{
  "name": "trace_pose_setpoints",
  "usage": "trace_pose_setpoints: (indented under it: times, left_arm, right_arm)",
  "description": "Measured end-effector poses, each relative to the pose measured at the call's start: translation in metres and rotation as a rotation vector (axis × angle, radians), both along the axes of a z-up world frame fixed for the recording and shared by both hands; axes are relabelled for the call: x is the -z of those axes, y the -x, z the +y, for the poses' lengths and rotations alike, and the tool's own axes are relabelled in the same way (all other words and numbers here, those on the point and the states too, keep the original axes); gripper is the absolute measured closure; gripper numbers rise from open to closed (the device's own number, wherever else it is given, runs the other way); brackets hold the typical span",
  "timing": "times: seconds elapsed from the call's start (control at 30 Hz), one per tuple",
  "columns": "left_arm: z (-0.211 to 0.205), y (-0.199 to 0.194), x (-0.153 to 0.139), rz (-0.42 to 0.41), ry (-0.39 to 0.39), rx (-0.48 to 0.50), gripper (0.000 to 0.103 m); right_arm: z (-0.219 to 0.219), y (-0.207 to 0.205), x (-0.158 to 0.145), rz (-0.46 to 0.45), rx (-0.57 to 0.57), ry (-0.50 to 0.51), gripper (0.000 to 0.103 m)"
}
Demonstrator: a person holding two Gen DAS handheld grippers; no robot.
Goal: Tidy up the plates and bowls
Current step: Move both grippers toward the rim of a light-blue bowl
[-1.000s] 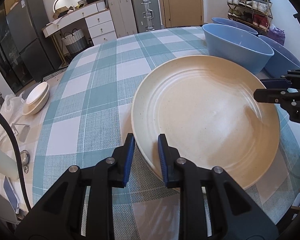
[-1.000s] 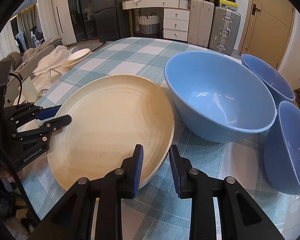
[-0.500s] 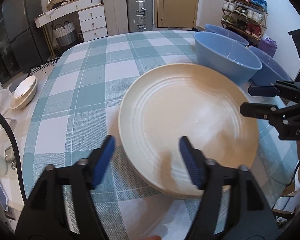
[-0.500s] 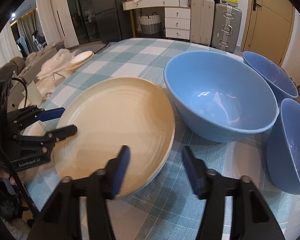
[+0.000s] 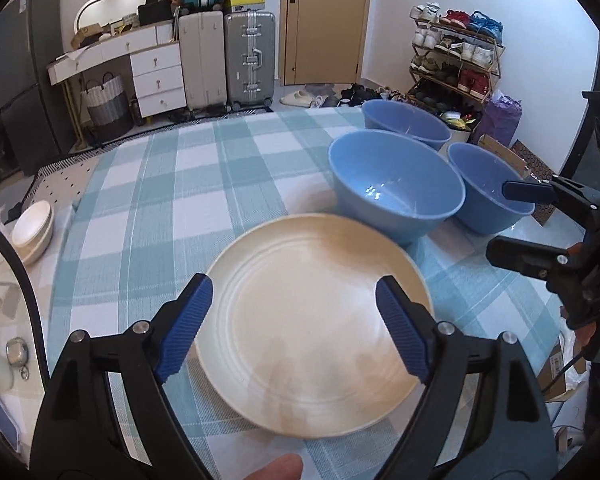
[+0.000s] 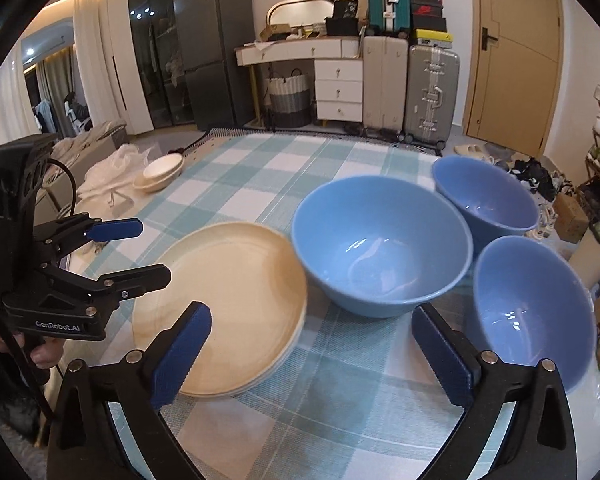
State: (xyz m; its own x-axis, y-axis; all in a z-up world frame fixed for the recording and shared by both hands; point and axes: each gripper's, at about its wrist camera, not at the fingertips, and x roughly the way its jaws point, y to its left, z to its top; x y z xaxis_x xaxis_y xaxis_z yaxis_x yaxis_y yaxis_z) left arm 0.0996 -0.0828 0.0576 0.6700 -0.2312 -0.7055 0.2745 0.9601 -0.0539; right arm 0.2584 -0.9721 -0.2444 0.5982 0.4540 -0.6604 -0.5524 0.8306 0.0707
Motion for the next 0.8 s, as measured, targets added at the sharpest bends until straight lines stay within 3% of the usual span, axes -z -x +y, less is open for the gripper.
trace_pose_setpoints:
  times: [0.1,0.8]
  left_arm:
    - [-0.011,-0.004,-0.013,-0.017,0.004,0.004,0.002]
    - [-0.063,-0.057,-0.109,-0.080,0.117,0.014,0.002]
  right_arm:
    - [-0.016,-0.001,-0.014,-0.014,0.027,-0.013,0.001]
    - [-0.122,-0.016,-0.118,-0.135,0.192,-0.104,0.001]
